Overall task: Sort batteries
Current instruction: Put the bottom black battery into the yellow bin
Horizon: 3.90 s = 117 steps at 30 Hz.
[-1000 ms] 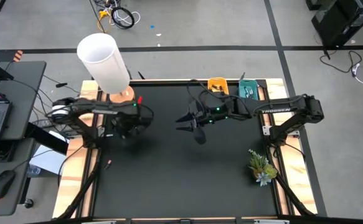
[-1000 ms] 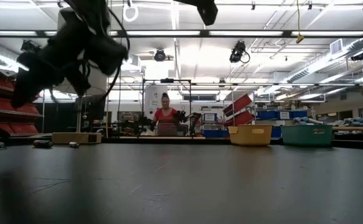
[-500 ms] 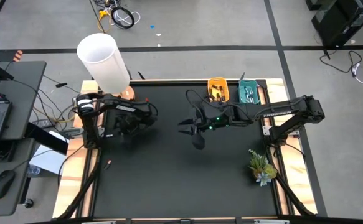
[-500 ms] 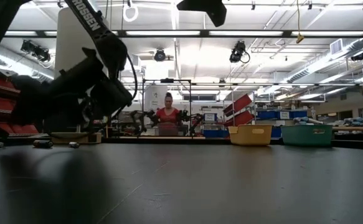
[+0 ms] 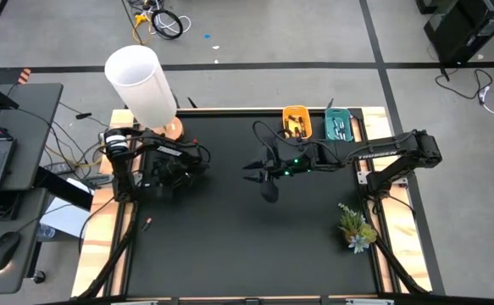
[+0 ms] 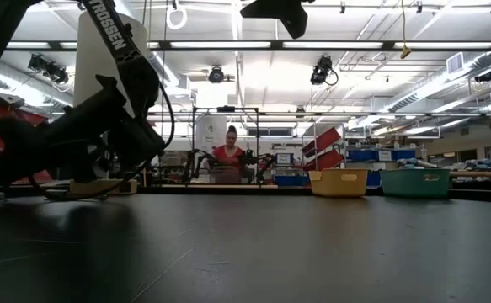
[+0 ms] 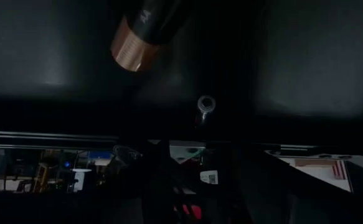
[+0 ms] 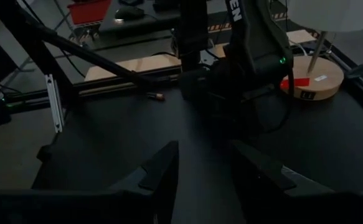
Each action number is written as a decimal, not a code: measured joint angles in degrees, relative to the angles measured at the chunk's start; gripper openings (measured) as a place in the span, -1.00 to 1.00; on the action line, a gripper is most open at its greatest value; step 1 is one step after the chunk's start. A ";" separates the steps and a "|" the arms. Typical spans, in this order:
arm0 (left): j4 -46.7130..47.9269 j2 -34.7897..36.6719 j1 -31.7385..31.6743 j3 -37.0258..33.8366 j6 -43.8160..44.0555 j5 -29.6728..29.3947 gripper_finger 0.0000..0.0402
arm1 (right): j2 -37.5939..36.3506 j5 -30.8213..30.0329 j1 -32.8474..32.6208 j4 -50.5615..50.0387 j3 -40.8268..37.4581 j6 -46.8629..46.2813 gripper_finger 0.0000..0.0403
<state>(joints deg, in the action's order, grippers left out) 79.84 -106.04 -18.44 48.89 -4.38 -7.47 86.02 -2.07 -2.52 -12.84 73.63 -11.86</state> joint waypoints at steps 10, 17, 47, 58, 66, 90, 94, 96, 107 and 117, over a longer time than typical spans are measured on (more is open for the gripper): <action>-5.36 -0.02 0.00 -0.11 0.36 -1.94 -0.08 | -0.02 0.02 -0.77 1.40 0.00 -0.23 -0.25; -5.79 -0.04 -0.21 -1.51 0.40 -1.90 -0.08 | -0.04 0.00 -1.90 2.43 0.00 -1.49 -0.25; 0.96 13.07 5.10 4.86 12.57 3.45 -0.22 | -0.31 -1.09 -0.81 2.70 0.00 -0.94 -0.25; 0.69 48.44 27.65 0.71 56.74 18.94 -0.22 | -0.31 -0.92 -0.66 2.99 0.00 0.21 -0.25; -3.05 48.76 46.50 -1.40 80.22 19.85 -0.22 | -0.31 -0.22 -0.66 4.02 0.00 1.95 -0.25; -24.58 43.00 63.67 -18.04 106.68 18.72 -0.22 | -0.28 0.48 -4.69 4.24 0.00 -0.39 -0.25; -24.53 39.56 63.67 -18.04 106.64 18.92 -0.22 | -0.26 0.46 -4.52 4.19 0.00 -0.59 -0.25; -24.58 38.18 63.67 -18.04 106.63 18.94 -0.22 | -0.26 0.44 -4.52 4.22 0.00 -0.57 -0.25; -34.16 34.99 63.37 -20.65 102.52 18.43 -0.22 | -0.26 0.52 -4.15 4.22 0.00 -0.48 -0.25; -33.16 34.93 62.95 -20.36 100.59 17.73 -0.31 | -0.24 0.92 -3.67 4.62 0.00 -0.42 -0.25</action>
<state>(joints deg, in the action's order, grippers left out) 46.69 -71.11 44.51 28.53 96.21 10.26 85.78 -1.15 -6.19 -8.22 73.63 -12.27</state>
